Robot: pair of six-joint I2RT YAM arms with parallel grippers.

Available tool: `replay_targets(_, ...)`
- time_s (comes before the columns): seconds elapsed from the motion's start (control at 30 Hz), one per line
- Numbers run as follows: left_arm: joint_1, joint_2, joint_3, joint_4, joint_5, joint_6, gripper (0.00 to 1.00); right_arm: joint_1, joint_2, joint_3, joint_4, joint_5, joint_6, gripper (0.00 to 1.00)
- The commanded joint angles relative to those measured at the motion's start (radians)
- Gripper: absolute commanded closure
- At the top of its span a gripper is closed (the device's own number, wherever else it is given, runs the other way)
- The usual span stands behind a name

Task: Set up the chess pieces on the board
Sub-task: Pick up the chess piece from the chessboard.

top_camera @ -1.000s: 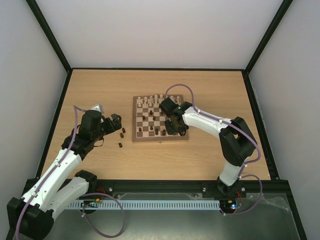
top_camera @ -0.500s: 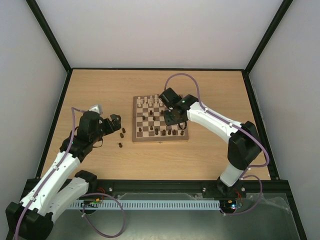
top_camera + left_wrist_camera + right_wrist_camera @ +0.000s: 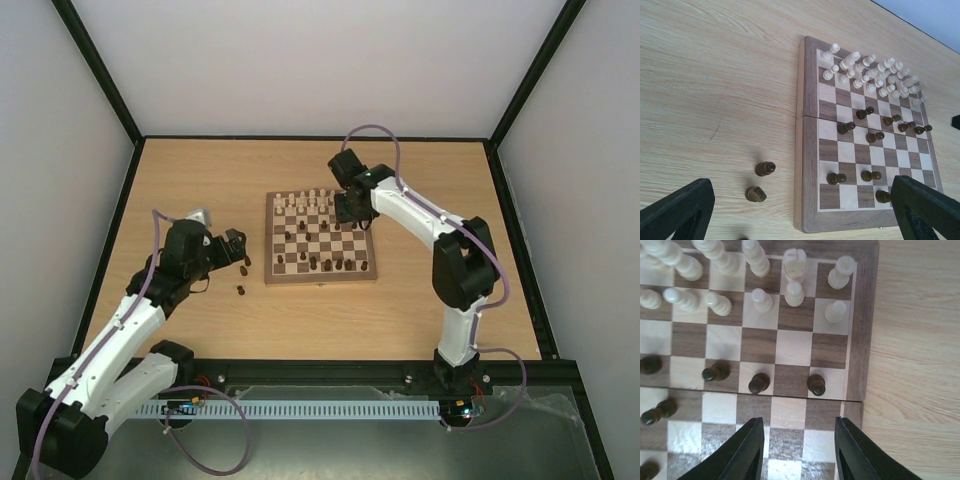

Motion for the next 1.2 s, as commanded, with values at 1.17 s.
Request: replay_targets(1.17, 0.019, 0.006, 0.016, 0.026, 0.012, 0.025, 0.01, -0.078, 0.193, 0.037, 0.030, -0.068, -0.024, 0.85)
